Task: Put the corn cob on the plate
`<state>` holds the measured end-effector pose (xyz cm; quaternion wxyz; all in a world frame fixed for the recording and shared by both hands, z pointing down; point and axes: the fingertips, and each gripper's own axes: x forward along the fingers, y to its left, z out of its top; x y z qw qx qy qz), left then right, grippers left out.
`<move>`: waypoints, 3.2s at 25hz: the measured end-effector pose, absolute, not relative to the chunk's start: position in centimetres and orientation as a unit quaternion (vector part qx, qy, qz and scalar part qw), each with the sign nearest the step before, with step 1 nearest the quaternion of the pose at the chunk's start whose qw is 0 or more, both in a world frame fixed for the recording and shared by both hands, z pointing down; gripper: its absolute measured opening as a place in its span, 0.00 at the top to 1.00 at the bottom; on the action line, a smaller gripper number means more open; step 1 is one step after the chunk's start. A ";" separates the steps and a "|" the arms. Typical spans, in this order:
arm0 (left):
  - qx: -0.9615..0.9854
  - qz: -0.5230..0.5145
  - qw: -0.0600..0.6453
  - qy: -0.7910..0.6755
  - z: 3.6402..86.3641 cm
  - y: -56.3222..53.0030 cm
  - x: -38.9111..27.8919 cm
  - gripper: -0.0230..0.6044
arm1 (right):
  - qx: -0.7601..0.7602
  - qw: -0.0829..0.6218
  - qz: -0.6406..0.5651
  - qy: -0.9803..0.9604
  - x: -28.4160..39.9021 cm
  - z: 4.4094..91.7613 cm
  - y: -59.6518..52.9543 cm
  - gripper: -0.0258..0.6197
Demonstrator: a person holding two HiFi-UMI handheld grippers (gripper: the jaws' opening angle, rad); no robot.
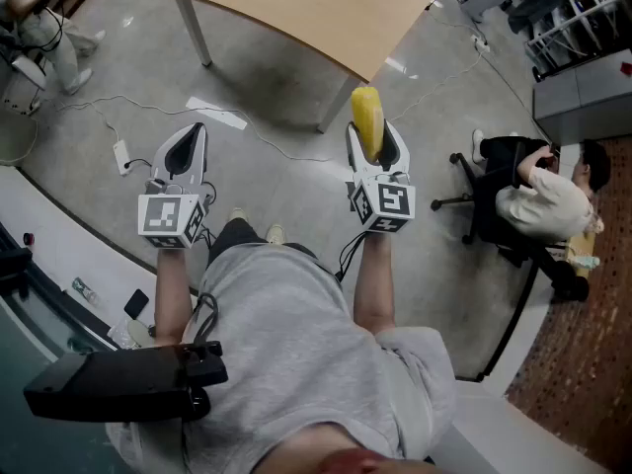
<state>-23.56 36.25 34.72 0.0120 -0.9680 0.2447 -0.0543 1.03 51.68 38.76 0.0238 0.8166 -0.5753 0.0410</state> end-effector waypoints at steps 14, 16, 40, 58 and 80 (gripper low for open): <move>-0.966 -0.053 0.007 0.254 34.8 35.7 -25.1 0.93 | 0.804 -0.013 0.053 -0.592 -0.6 38.1 51.0 0.56; -0.964 -0.053 0.002 0.259 34.9 35.7 -25.4 0.93 | 0.799 -0.010 0.056 -0.598 -0.8 38.3 50.7 0.56; -0.962 -0.069 -0.018 0.265 36.9 19.9 -18.4 0.93 | 0.770 -0.003 0.078 -0.633 4.3 39.4 34.0 0.57; -0.964 -0.070 -0.013 0.258 36.2 2.4 -14.7 0.93 | 0.772 -0.014 0.088 -0.629 8.1 39.3 17.1 0.56; -0.949 -0.056 -0.035 0.308 36.7 -7.0 -14.4 0.93 | 0.747 -0.004 0.094 -0.658 10.4 39.2 6.5 0.56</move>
